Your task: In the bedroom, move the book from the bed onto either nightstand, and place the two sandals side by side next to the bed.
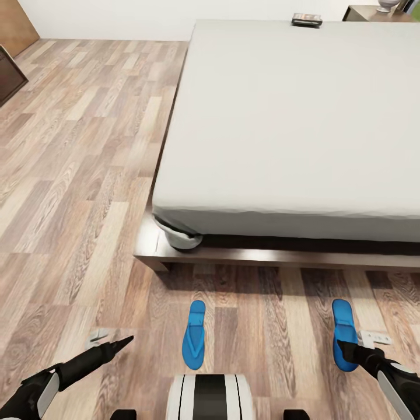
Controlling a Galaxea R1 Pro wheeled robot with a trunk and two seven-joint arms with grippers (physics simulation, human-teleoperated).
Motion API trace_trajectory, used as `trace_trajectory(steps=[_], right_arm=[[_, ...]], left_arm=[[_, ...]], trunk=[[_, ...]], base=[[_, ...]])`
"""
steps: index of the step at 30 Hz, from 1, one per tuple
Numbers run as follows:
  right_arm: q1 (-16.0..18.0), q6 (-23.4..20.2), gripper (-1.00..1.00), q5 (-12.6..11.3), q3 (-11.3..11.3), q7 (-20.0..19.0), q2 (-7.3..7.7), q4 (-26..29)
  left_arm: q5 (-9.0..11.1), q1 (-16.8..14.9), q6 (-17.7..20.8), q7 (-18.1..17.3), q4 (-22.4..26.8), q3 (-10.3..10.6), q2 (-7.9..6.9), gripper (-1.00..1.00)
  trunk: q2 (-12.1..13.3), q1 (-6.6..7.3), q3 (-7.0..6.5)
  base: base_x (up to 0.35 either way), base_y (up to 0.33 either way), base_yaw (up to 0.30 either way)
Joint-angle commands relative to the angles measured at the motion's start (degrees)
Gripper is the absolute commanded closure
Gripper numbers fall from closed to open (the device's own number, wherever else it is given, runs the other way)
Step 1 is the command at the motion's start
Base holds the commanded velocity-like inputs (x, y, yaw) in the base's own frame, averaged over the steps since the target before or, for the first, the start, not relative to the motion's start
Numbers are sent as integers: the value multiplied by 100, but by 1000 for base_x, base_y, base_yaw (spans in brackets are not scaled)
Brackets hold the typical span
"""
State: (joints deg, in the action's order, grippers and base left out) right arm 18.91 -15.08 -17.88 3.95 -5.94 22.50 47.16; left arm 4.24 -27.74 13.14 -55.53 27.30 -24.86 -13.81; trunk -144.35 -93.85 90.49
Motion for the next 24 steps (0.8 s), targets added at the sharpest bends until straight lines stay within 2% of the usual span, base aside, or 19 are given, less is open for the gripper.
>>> trace_trajectory(steps=[1, 24], right_arm=[[-1, -39, 100, -30, 18, -22, 0, 14], [-1, -39, 100, -31, 35, -30, 0, 16]], left_arm=[[33, -3, 59, -19, -5, -10, 1, -100], [33, -3, 61, -24, -5, -3, 1, -100]], trunk=[[-1, 1, 3], [-1, 1, 3]], base=[[0, 315, 0], [0, 315, 0]])
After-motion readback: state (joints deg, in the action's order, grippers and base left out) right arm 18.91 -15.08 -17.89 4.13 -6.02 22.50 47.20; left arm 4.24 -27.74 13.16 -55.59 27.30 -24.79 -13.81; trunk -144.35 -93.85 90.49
